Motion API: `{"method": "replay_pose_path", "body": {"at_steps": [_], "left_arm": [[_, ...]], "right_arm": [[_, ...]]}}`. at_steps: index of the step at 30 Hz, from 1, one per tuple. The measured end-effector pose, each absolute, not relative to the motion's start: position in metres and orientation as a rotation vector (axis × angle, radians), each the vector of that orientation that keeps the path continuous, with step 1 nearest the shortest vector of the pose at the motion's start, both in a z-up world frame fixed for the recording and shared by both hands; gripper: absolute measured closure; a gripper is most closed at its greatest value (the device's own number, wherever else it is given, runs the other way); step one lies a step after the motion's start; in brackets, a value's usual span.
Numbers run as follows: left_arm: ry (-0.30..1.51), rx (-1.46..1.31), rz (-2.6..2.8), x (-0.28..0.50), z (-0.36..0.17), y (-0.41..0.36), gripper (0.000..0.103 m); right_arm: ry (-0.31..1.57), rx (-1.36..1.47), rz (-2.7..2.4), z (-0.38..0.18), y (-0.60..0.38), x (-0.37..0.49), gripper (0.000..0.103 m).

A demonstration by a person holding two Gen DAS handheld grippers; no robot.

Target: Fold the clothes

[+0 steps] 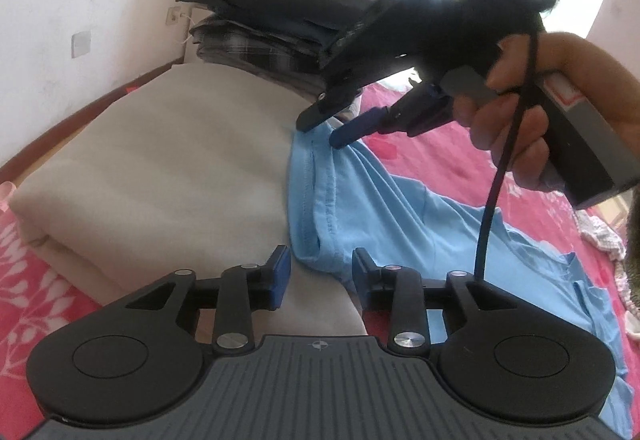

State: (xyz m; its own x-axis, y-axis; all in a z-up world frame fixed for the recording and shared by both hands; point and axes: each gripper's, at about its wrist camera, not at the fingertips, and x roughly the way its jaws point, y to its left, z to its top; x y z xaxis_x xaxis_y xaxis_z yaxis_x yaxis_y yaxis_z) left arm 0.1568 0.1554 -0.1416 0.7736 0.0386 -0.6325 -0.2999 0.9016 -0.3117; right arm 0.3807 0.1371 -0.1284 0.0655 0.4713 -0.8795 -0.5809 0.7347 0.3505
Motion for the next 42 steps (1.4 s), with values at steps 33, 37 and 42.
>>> {"method": "replay_pose_path", "body": {"at_steps": [33,37,42], "left_arm": [[0.756,0.094,-0.226,0.176,-0.158,-0.004,0.097],[0.811,0.056,-0.26,0.172,-0.164,-0.004,0.094],[0.76,0.006,-0.241,0.162,-0.147,0.019,0.087]], "right_arm": [[1.107,0.587,0.738,-0.199,-0.163,0.387,0.101],[1.177,0.632,0.644,-0.237,-0.185,0.392,0.099],[1.087,0.553,0.657,-0.215,-0.198,0.393,0.096]]}}
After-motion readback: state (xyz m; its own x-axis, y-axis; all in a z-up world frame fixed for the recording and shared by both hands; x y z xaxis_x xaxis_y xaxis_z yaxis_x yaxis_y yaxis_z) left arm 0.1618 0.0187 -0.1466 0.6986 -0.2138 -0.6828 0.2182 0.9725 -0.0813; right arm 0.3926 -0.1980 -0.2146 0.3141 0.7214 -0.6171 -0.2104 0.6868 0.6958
